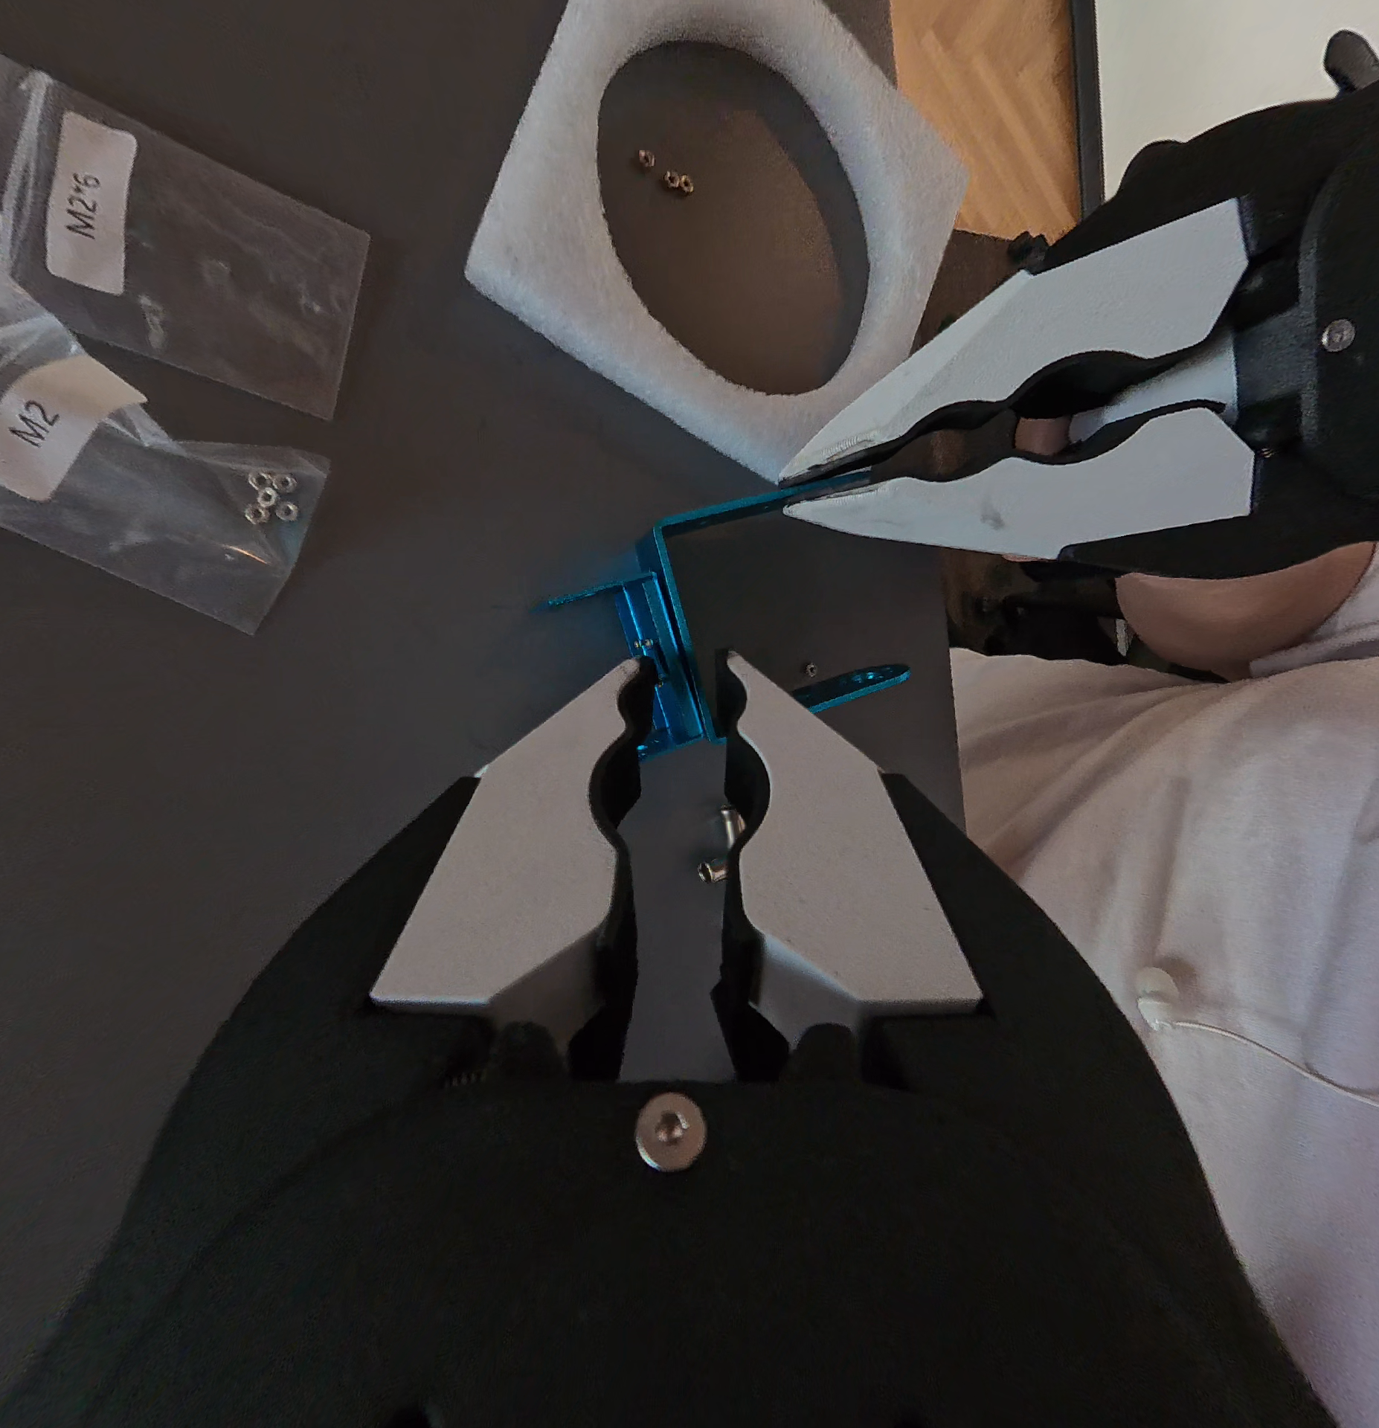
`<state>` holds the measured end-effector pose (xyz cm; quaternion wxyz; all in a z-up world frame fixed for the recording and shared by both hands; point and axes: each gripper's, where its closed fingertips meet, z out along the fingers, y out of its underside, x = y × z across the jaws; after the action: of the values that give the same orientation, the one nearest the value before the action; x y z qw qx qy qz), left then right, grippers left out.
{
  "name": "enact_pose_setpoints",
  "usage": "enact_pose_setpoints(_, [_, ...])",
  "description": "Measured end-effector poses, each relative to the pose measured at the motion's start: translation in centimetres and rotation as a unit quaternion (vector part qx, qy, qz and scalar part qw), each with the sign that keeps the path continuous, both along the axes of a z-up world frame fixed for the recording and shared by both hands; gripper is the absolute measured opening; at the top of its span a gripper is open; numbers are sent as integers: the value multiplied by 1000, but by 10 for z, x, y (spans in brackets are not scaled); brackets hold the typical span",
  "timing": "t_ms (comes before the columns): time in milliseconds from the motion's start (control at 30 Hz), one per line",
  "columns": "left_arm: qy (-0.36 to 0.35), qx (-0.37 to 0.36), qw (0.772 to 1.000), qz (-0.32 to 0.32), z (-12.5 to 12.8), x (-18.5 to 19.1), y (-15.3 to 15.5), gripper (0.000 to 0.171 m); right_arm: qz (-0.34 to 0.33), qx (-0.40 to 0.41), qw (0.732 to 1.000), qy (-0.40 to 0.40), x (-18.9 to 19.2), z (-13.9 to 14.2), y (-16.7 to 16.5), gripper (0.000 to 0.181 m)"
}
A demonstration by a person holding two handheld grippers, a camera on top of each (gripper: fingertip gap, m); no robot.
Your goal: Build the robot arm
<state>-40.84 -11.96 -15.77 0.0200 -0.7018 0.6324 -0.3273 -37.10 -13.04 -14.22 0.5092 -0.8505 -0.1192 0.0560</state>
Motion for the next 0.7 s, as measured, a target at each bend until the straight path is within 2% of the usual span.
enact_pose_setpoints(700, [10,-5,1000,17,-1,-7,10,10,35,10,999,-12,-9,-1,9,1])
